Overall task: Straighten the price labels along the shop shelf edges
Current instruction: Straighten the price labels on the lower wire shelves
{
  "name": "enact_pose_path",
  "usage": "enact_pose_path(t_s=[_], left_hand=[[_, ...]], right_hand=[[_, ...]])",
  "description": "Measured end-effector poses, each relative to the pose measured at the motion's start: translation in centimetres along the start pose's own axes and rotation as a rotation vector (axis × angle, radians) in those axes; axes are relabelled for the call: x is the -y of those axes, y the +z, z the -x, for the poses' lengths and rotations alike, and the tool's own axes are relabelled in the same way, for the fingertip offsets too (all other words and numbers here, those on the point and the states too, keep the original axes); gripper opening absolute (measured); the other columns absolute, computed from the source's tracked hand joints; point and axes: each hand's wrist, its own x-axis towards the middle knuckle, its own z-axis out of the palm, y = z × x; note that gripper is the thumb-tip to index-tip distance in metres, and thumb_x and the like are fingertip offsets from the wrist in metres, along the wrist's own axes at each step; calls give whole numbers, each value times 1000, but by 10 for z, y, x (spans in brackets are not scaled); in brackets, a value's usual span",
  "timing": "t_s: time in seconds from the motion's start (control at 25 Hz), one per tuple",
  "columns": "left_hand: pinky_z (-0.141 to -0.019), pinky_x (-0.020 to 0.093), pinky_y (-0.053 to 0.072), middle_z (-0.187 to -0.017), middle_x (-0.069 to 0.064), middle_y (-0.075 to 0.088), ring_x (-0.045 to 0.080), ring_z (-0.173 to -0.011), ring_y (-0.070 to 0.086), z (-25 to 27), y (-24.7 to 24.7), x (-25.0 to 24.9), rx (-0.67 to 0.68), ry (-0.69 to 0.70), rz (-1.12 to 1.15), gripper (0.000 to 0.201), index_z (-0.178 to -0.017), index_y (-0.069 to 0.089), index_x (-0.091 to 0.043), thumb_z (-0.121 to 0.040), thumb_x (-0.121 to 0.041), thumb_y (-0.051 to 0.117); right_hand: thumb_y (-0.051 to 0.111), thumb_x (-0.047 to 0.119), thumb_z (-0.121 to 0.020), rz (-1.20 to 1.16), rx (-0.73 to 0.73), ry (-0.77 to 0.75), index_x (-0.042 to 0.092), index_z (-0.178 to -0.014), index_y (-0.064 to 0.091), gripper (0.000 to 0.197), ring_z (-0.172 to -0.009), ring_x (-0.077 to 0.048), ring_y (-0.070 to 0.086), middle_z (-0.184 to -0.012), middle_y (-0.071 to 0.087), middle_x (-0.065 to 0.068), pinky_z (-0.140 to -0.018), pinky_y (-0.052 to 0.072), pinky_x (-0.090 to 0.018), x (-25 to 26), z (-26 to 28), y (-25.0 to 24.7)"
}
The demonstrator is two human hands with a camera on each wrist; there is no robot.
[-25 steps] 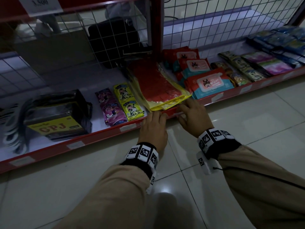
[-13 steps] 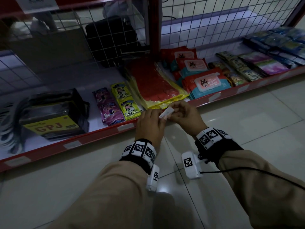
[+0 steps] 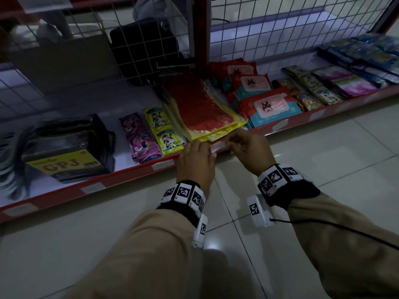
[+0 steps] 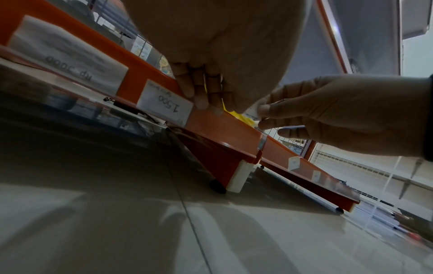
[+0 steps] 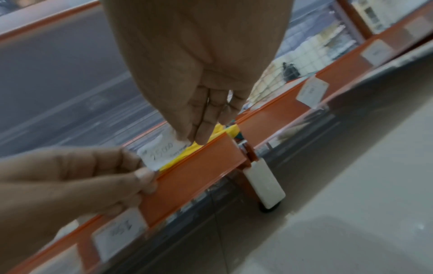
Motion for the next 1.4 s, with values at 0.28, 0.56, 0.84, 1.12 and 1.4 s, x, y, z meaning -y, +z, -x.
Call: enact_pose_path(t_s=[0.28, 0.56, 0.84, 1.12, 1.4], left_hand=[[-91, 33, 36, -115, 1, 53, 22, -108, 44, -2, 5, -2, -45, -14, 50, 29, -121, 50, -20, -94, -31, 48], [-86, 34, 35, -108, 3, 48, 23, -103, 40, -2, 9, -1, -17, 11, -33, 31, -124, 53, -27, -95, -34, 47], [-86, 36, 34, -108, 4, 46, 25, -104, 40, -4, 13, -4, -28, 3, -86, 27, -119, 55, -26, -94, -34, 48], [-89, 37, 34, -114, 5, 44, 26, -107, 38, -5, 13, -4, 19, 15, -157, 32, -127, 50, -27, -96, -28, 44], [-89, 38, 33, -116, 6, 42, 27, -108, 37, -3, 13, -4, 27, 47, -200, 32, -127, 46, -26, -96, -31, 40]], right_hand=[[65, 13, -86, 50, -71, 83, 18, -91, 68, 7, -86, -23, 61, -86, 68, -4, -76, 51, -43, -17, -8, -5], [67, 9, -81, 171, -5, -16, 13, -91, 69, 11, -88, -27, 53, -90, 64, -6, -77, 45, -42, -17, -9, -1], [62, 17, -82, 460, 139, -86, 15, -103, 65, 21, -104, -32, 50, -107, 59, -9, -83, 42, -44, -15, -3, -3], [56, 16, -89, 576, 179, -104, 17, -105, 66, 19, -104, -33, 49, -109, 58, -10, -84, 40, -44, -14, -4, -2], [54, 15, -86, 649, 158, -119, 13, -107, 63, 22, -99, -35, 49, -108, 56, -14, -78, 39, -42, -15, 2, 4]])
